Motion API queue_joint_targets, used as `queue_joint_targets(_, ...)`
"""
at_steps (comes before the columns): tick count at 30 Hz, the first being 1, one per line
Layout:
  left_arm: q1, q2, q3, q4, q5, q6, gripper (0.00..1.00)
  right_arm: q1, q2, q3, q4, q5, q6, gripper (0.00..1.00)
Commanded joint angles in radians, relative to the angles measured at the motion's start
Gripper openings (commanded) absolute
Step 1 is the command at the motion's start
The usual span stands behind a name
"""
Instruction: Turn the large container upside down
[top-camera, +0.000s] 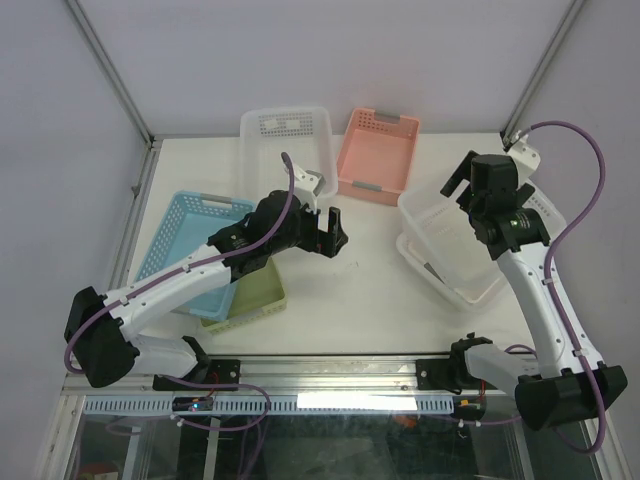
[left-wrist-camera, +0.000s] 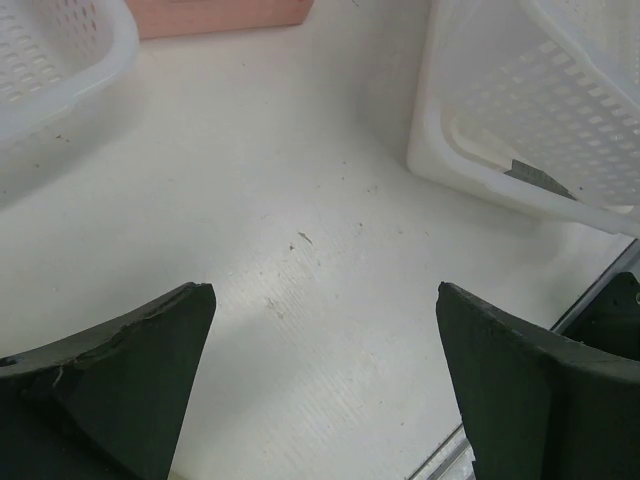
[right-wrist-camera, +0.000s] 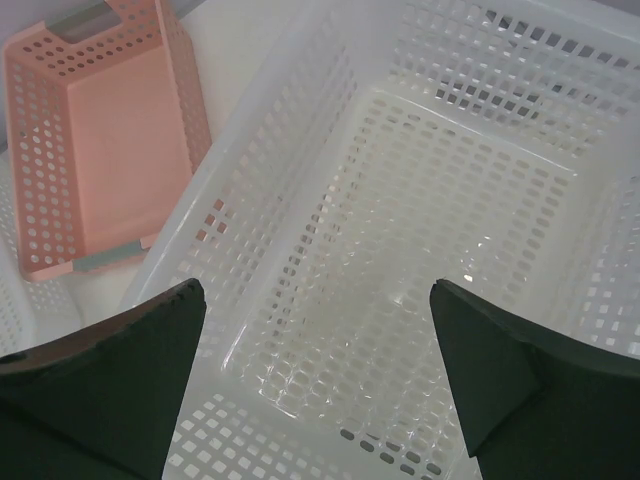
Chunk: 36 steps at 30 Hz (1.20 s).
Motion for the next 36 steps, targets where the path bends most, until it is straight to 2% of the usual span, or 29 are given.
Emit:
queue_joint_targets(1, -0.009, -0.04, 0.028, 0.061, -0.027, 0.004, 0.99, -0.003, -0.032, -0.005, 0.067, 0.01, 0.025, 0.99)
queue_joint_targets(13, -0.009, -0.048, 0.023, 0.076, -0.094, -0.022, 0.99, -0.003, -0.075, -0.055, 0.132, 0.004, 0.021, 0.99)
queue_joint_targets(18, -0.009, -0.065, 0.008, 0.084, 0.035, -0.003, 0.99, -0.003, -0.019, 0.007, 0.107, -0.034, 0.038, 0.99)
queue_joint_targets(22, -0.009, -0.063, -0.01, 0.096, 0.078, -0.005, 0.99, -0.002, 0.053, 0.095, 0.054, -0.072, 0.066, 0.99)
queue_joint_targets(27, -0.009, -0.057, -0.005, 0.098, 0.114, 0.003, 0.99, 0.0, 0.184, 0.186, 0.028, -0.191, 0.133, 0.99)
queue_joint_targets(32, -0.01, -0.058, 0.0, 0.097, 0.132, 0.0, 0.99, 0.0, 0.409, 0.397, -0.206, -0.101, 0.306, 0.99)
queue_joint_targets(36, -0.009, -0.064, -0.007, 0.097, 0.143, -0.006, 0.99, 0.0, 0.599, 0.593, -0.393, -0.059, 0.345, 0.99)
